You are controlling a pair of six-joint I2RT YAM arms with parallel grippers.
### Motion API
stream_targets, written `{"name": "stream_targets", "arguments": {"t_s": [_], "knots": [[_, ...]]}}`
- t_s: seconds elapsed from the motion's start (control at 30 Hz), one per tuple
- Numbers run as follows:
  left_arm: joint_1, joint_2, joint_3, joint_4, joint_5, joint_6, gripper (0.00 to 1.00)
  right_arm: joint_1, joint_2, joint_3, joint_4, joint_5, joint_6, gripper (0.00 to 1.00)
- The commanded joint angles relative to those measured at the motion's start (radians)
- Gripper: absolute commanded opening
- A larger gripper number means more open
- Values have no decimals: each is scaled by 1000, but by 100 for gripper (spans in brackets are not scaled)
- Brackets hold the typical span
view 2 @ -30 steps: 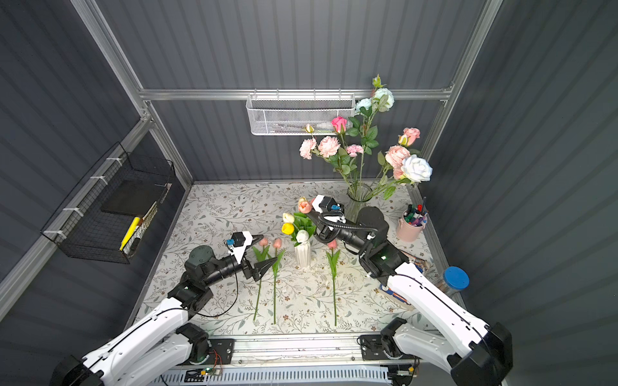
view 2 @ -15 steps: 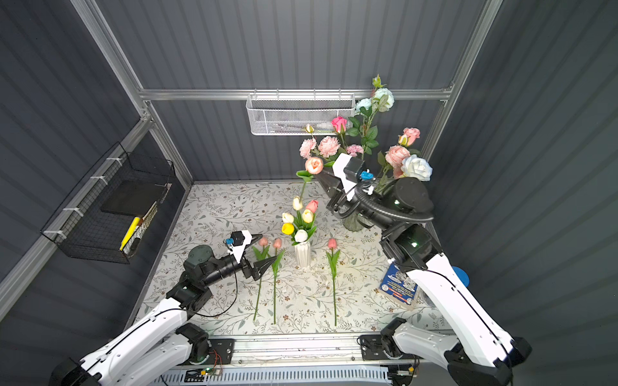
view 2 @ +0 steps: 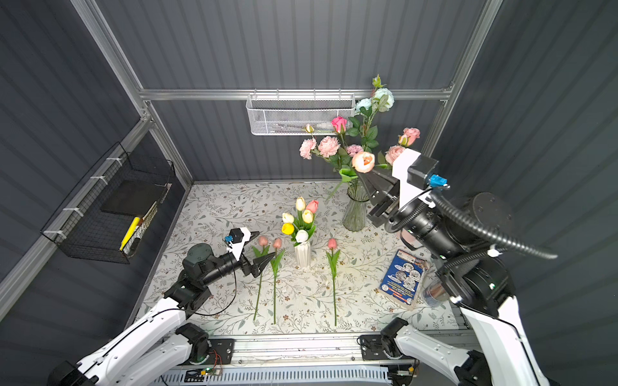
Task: Pick out pink flowers from the vase
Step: Pick up the flower from the vase, then place the flower at the center of the board.
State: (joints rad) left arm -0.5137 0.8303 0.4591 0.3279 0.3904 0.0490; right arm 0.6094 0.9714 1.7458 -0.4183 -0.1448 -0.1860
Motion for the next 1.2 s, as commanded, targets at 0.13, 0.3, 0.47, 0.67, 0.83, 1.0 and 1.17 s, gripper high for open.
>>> {"name": "stream_targets", "arguments": {"t_s": [0.13,0.3,0.47,0.67,0.83,1.0,1.17], "knots": [[-3,7,55,-42,-34,8,99,-23,88,-64,-480,239,66,0],[-3,-3,72,-76,-54,11,99,-153,197,-133,-584,182,429,0],[-3,-30,69,-78,-73,6,99,-210,321,-243,-588,125,533,0],[-3,-56,70,-104,-101,5,99,-295,364,-400,-482,73,572,0],[-3,-56,70,-96,-97,-1,99,-304,391,-515,-416,54,585,0],[-3,-50,67,-90,-85,-9,99,-298,481,-540,-415,68,559,0],[-3,-40,67,-86,-79,-10,99,-295,552,-554,-381,94,530,0]]}}
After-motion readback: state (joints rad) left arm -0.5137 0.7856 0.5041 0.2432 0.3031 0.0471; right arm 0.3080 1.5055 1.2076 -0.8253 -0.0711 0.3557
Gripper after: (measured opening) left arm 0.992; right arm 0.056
